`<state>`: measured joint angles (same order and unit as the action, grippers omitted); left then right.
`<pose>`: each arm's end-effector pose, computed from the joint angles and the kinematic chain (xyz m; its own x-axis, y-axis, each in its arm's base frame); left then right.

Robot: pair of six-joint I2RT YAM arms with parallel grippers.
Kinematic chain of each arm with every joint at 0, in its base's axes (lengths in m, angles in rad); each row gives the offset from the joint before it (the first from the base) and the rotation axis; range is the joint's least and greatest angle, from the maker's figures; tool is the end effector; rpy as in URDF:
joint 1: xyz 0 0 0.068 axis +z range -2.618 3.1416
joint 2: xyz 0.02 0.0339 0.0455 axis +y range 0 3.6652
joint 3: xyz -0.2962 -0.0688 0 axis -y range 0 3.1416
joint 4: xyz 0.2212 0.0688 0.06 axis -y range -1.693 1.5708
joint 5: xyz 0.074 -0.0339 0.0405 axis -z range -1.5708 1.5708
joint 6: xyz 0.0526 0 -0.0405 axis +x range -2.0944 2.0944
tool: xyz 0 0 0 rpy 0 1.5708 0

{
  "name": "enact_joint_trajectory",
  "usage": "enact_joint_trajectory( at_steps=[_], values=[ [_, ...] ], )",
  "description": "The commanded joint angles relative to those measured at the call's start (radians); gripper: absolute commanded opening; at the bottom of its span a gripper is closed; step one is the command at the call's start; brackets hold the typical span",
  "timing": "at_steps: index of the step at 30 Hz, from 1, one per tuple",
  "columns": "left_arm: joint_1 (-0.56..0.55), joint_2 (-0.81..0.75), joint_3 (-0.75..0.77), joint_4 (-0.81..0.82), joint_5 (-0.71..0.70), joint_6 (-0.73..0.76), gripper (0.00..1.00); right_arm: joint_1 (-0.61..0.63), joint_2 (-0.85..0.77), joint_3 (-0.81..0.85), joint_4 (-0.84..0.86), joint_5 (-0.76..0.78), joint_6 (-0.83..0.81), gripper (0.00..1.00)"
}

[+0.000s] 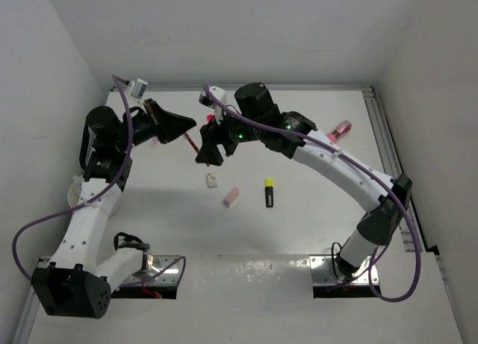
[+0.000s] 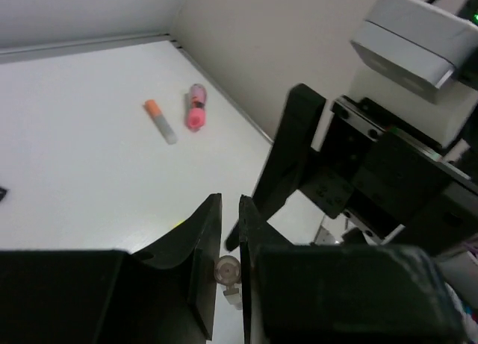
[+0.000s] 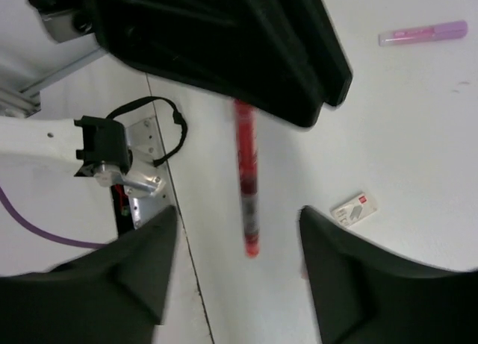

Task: Sort the stationery into containers
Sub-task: Place the pen in the storage box.

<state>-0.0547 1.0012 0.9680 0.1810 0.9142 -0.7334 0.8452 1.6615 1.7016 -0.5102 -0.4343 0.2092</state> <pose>0.1857 -0.0519 0.4312 -0.4368 -0.3853 -0.8129 0.7044 0.4156 -0.5754 0.2316 0.2944 0.4222 -0.4867 -0.2648 -0.8325 -0.8449 0.3847 0.3716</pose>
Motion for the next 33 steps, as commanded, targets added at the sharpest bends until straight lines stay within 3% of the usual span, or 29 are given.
enact_joint_trajectory(
  at_steps=[1, 2, 3, 5, 10, 12, 19, 28, 33],
  values=[
    [0.042, -0.007, 0.119, -0.171, -0.06, 0.159, 0.0, -0.038, -0.029, 0.036, -0.009, 0.0, -0.017, 0.71],
    [0.052, -0.001, 0.164, -0.371, -0.148, 0.312, 0.0, -0.053, -0.043, 0.03, -0.026, 0.0, -0.028, 0.73],
    [0.053, 0.005, 0.21, -0.458, -0.209, 0.391, 0.0, -0.079, -0.051, 0.024, -0.04, 0.0, -0.04, 0.74],
    [0.088, 0.027, 0.317, -0.654, -0.461, 0.576, 0.0, -0.158, -0.069, -0.011, -0.089, -0.009, -0.059, 0.74],
    [0.145, 0.073, 0.356, -0.744, -1.141, 0.779, 0.0, -0.348, -0.106, -0.138, -0.151, -0.034, -0.122, 0.74],
    [0.193, 0.079, 0.327, -0.698, -1.286, 0.842, 0.0, -0.403, -0.126, -0.193, -0.145, -0.046, -0.128, 0.74],
    [0.363, 0.099, 0.219, -0.598, -1.318, 0.919, 0.0, -0.478, -0.157, -0.289, -0.126, -0.064, -0.126, 0.74],
    [0.525, 0.053, 0.052, -0.441, -1.085, 0.917, 0.0, -0.5, -0.183, -0.356, -0.128, -0.069, -0.131, 0.74],
    [0.575, 0.062, 0.005, -0.422, -1.032, 0.913, 0.0, -0.505, -0.19, -0.37, -0.128, -0.069, -0.129, 0.74]
  ],
)
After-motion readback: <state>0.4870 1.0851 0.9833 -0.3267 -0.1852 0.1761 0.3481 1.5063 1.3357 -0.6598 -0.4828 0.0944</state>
